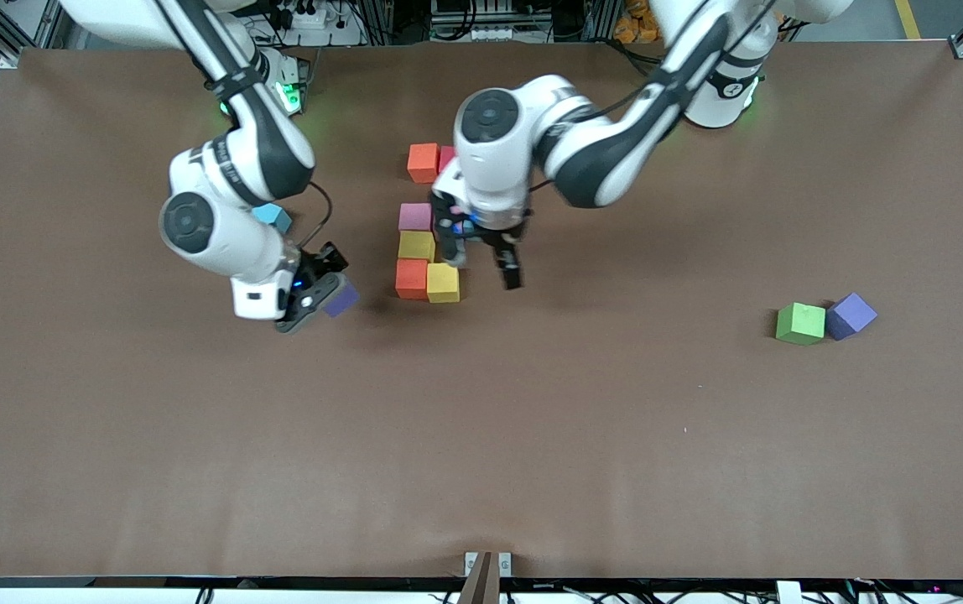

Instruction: Form number 2 with 11 blocks

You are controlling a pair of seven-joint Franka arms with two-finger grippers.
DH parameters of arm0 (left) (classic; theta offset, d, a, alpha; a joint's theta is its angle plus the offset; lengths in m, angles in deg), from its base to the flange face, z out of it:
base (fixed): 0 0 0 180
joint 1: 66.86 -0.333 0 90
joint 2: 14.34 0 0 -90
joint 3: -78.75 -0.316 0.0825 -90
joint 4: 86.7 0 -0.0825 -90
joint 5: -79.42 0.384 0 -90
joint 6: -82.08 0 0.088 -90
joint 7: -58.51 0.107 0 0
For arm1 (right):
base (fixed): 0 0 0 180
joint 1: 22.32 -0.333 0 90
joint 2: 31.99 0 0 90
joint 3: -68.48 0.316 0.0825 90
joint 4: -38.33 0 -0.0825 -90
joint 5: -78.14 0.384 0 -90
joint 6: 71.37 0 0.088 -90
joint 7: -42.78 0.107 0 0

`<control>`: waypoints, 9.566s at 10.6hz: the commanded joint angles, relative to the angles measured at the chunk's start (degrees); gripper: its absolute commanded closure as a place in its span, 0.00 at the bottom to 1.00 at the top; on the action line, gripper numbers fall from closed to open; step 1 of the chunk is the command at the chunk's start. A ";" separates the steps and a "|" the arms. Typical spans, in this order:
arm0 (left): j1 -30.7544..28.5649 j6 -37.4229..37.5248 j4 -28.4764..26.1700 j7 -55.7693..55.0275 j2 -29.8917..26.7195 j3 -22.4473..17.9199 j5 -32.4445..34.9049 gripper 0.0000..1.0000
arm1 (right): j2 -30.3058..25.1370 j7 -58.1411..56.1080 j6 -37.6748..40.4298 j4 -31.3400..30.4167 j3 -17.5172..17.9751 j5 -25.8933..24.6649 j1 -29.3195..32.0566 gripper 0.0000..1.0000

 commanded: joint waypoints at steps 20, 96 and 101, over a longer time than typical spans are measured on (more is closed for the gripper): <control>-38.22 16.12 -0.58 -23.26 -18.11 -0.37 -2.54 0.00 | 30.69 -6.71 15.17 40.64 -0.79 -24.14 -29.36 0.90; -52.71 -9.19 -27.74 -13.50 -12.07 0.25 -8.87 0.00 | -8.33 13.29 33.63 17.98 -14.25 -6.31 13.87 0.00; -54.39 -13.40 -27.30 -12.27 -6.88 0.07 -2.89 0.00 | -7.46 15.16 33.63 20.24 -12.30 -8.68 13.98 0.00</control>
